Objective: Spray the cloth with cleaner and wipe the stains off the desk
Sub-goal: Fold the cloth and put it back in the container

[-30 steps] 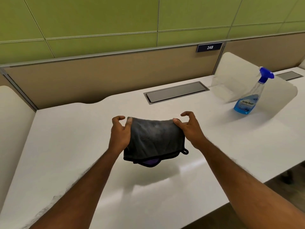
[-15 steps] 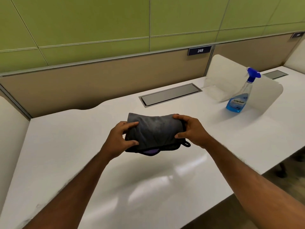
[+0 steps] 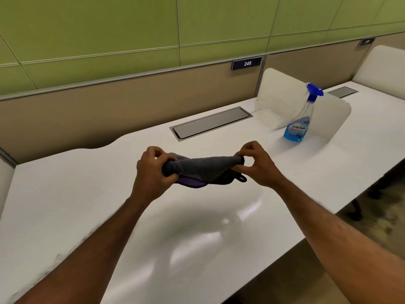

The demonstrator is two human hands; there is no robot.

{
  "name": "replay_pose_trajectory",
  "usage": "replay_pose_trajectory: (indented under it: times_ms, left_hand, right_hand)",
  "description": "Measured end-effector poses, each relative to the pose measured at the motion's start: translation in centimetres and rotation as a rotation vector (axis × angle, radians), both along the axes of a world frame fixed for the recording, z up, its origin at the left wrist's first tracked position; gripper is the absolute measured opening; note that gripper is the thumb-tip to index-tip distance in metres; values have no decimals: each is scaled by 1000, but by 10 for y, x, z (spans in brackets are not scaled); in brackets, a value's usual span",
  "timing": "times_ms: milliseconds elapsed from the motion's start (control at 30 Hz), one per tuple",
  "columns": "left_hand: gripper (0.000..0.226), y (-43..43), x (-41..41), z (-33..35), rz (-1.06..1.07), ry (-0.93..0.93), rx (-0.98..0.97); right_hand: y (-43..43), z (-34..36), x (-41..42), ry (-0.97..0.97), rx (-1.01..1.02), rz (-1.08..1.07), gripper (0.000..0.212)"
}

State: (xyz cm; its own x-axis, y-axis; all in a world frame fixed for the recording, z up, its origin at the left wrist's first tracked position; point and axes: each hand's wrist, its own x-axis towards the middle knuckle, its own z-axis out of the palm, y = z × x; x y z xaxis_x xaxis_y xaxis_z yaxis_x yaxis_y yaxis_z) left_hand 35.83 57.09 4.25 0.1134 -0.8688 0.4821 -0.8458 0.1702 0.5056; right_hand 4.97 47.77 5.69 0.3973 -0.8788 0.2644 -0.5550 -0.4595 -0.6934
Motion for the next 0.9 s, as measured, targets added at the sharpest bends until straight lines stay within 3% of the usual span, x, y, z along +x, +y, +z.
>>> replay_pose_trajectory:
  times_ms: [167, 300, 567, 900]
  left_hand:
    - [29, -22, -39, -4, -138, 461, 161]
    - [22, -48, -90, -12, -107, 696, 141]
    - [20, -101, -184, -20, 98, 555, 109]
    - [21, -149, -221, -18, 195, 423, 143]
  right_hand:
    - [-14, -2, -26, -451, 357, 23, 15]
    - [-38, -6, -44, -538, 445, -78, 22]
    - [-88, -24, -99, -292, 119, -216, 30]
    - [-149, -32, -127, -195, 148, -230, 32]
